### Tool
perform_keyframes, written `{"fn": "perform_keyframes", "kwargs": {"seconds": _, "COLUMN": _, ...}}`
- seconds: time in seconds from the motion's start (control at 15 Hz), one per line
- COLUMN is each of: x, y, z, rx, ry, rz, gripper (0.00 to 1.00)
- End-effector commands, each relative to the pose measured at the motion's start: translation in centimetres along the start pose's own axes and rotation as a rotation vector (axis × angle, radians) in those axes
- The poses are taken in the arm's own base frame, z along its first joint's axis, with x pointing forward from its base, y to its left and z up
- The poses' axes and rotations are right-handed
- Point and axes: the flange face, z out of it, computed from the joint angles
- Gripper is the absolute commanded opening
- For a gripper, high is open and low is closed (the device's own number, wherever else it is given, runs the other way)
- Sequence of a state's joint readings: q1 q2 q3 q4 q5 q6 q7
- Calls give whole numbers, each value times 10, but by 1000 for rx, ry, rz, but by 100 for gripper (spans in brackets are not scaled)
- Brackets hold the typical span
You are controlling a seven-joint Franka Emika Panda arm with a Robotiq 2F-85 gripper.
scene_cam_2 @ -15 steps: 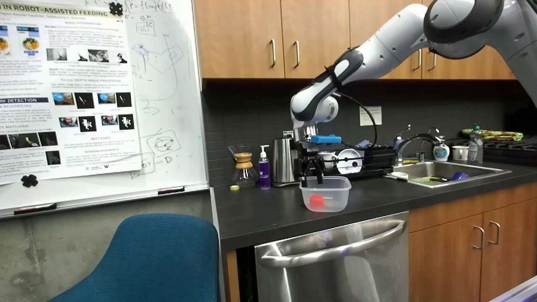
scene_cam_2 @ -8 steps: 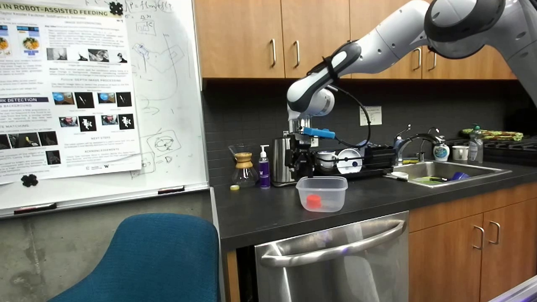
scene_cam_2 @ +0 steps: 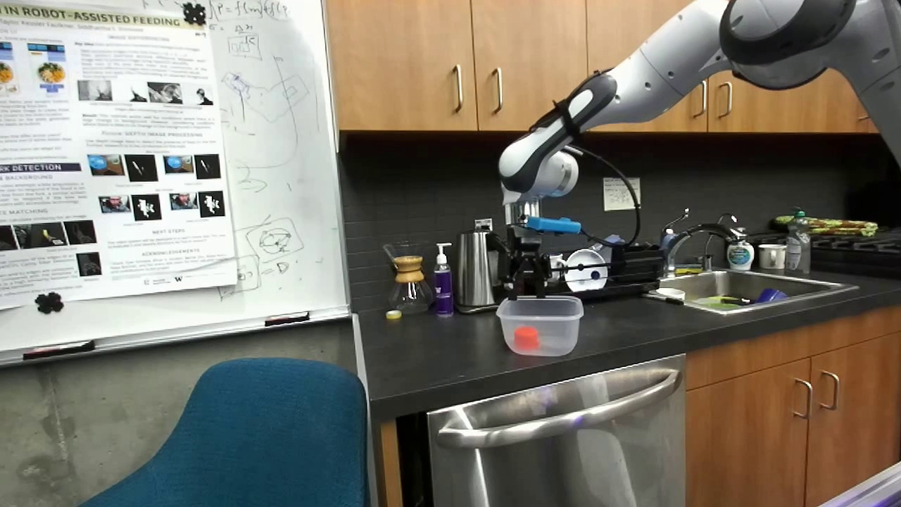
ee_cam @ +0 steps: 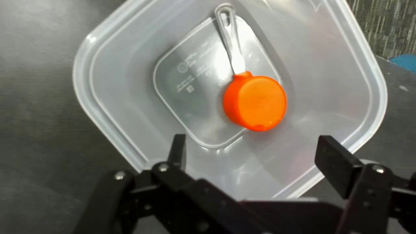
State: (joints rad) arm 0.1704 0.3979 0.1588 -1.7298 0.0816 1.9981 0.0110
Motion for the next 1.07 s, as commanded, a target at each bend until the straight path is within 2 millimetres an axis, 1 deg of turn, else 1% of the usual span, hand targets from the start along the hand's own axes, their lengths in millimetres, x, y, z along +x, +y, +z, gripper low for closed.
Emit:
{"fn": "perform_keyframes", "kwargs": {"seconds": 0.0, "x": -15, "y": 15, "z": -5, "rx": -29, "ry": 68, "rz": 29, "gripper": 100}}
{"fn": "perform_keyframes", "kwargs": {"seconds": 0.07, "x": -14, "y": 17, "z": -3, "rx": -36, "ry": 84, "rz": 25, "gripper": 100}}
{"fn": "perform_keyframes", "kwargs": {"seconds": 0.47, "x": -16, "y": 3, "z": 15, "rx": -60, "ry": 115, "rz": -11, "gripper": 100}}
{"fn": "perform_keyframes", "kwargs": {"seconds": 0.6, "x": -20, "y": 1, "z": 22, "rx": -65, "ry": 104, "rz": -16, "gripper": 100}}
{"fn": "perform_keyframes", "kwargs": {"seconds": 0.73, "x": -26, "y": 1, "z": 28, "rx": -67, "ry": 56, "rz": -9, "gripper": 100}}
{"fn": "perform_keyframes", "kwargs": {"seconds": 1.0, "x": -34, "y": 1, "z": 34, "rx": -65, "ry": 21, "rz": -15, "gripper": 100}}
